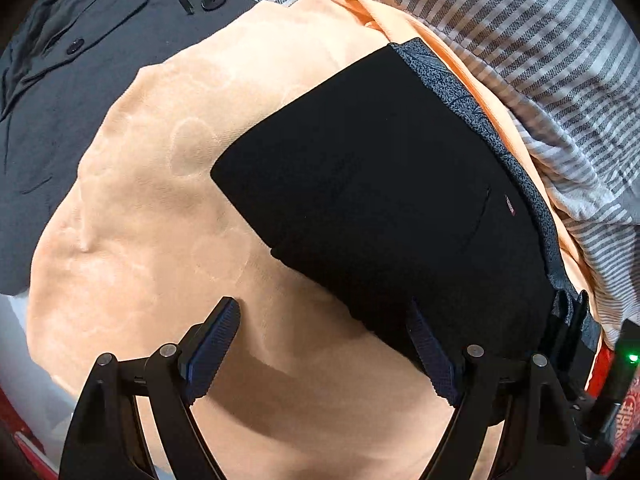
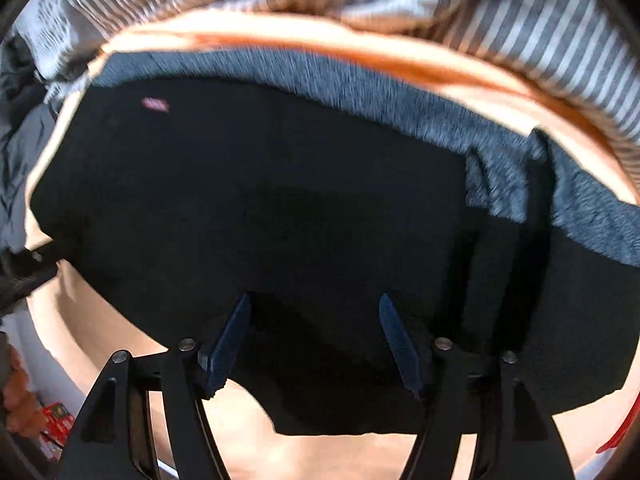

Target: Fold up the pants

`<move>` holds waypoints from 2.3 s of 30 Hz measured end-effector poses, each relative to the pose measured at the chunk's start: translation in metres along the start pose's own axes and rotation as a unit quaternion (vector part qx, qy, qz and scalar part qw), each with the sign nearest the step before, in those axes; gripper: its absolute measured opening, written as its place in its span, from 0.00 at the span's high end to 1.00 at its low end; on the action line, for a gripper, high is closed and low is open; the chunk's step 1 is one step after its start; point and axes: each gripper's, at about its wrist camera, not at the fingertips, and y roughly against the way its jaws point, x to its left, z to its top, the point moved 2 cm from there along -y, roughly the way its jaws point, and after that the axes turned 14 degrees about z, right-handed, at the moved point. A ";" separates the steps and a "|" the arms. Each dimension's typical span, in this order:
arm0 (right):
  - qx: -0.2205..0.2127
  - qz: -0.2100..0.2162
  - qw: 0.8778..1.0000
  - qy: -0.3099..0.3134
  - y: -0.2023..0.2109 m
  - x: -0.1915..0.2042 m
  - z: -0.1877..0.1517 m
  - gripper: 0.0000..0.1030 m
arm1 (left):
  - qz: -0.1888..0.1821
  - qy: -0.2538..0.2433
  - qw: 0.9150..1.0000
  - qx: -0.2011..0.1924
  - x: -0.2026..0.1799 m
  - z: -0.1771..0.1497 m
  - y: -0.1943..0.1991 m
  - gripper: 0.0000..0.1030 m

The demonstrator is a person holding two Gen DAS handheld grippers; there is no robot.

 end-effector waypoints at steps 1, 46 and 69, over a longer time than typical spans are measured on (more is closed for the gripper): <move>0.000 0.006 1.000 -0.008 -0.003 -0.003 -0.001 0.29 | -0.001 -0.001 1.000 0.001 -0.001 0.001 -0.001 0.18; -0.019 0.077 0.997 -0.017 -0.001 0.003 -0.023 0.17 | -0.079 0.056 0.994 -0.053 -0.034 0.022 -0.001 0.66; -0.007 0.113 0.993 -0.020 0.009 -0.022 -0.035 0.25 | -0.249 0.130 0.959 -0.024 -0.021 0.013 -0.017 0.28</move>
